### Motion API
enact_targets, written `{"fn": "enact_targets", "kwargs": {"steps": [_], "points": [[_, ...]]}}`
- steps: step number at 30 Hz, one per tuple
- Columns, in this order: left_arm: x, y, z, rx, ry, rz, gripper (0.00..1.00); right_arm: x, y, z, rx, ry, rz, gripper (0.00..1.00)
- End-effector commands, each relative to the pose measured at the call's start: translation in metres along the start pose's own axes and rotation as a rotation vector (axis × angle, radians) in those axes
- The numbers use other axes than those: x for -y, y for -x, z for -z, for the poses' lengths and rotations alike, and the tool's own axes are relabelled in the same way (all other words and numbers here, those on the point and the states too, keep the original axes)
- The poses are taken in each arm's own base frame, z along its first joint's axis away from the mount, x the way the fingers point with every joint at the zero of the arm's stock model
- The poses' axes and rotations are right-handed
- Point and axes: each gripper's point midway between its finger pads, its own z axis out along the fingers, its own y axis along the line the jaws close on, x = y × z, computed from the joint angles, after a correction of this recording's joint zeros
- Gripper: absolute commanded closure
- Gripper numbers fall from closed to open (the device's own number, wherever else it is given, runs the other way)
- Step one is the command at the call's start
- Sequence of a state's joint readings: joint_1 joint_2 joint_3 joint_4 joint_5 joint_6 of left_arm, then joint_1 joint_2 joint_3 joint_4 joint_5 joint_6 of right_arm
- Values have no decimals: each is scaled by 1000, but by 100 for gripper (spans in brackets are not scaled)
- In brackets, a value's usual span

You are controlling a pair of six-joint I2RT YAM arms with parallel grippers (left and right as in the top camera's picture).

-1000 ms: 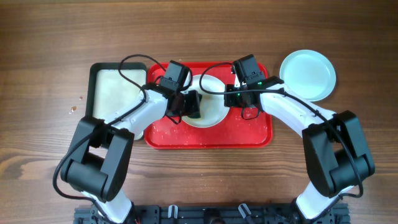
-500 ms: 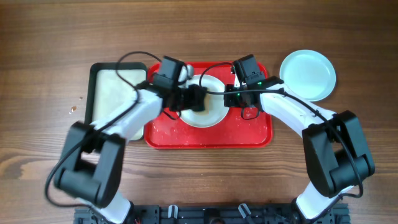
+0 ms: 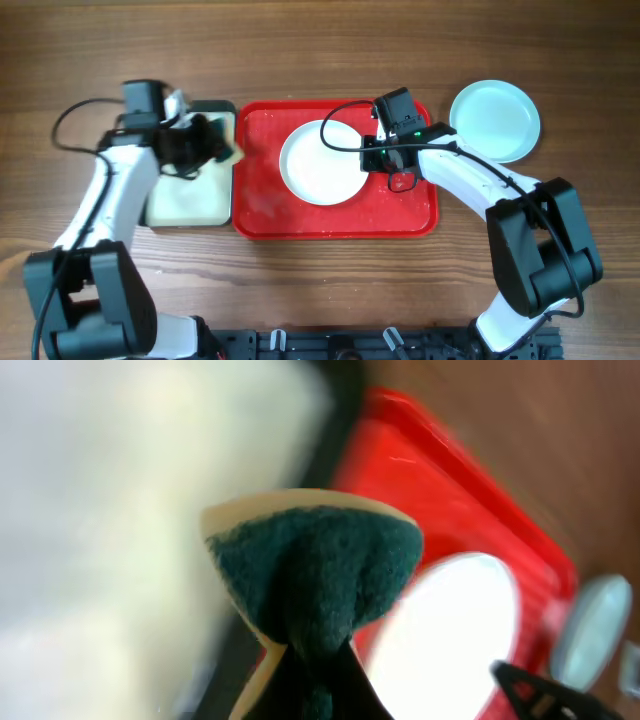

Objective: Clean dirty plates on tray and stack at the side

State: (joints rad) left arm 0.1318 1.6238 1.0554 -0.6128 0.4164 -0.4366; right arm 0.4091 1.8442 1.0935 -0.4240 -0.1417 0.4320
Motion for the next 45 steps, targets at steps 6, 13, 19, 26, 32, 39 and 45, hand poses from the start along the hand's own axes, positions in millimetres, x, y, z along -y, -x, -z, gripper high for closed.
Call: {"fn": "enact_targets", "kwargs": {"steps": [6, 13, 19, 26, 32, 39, 45], "points": [[-89, 14, 28, 61, 326, 5, 95, -8, 6, 9, 28, 30, 22, 96], [-110, 8, 25, 86, 483, -39, 94, -8, 6, 9, 29, 31, 23, 96], [-116, -5, 15, 66, 498, -55, 94, -8, 6, 9, 28, 31, 22, 96], [-114, -7, 13, 55, 478, -52, 39, -8, 5, 9, 27, 30, 22, 96], [-83, 20, 41, 174, 413, -81, 24, -7, 3, 8, 21, 27, 21, 82], [-51, 37, 88, 337, 342, -112, 0, -2, -3, -5, -1, 17, 16, 81], [-50, 38, 88, 340, 341, -112, 0, -2, -2, -6, 3, 18, 17, 96]]}}
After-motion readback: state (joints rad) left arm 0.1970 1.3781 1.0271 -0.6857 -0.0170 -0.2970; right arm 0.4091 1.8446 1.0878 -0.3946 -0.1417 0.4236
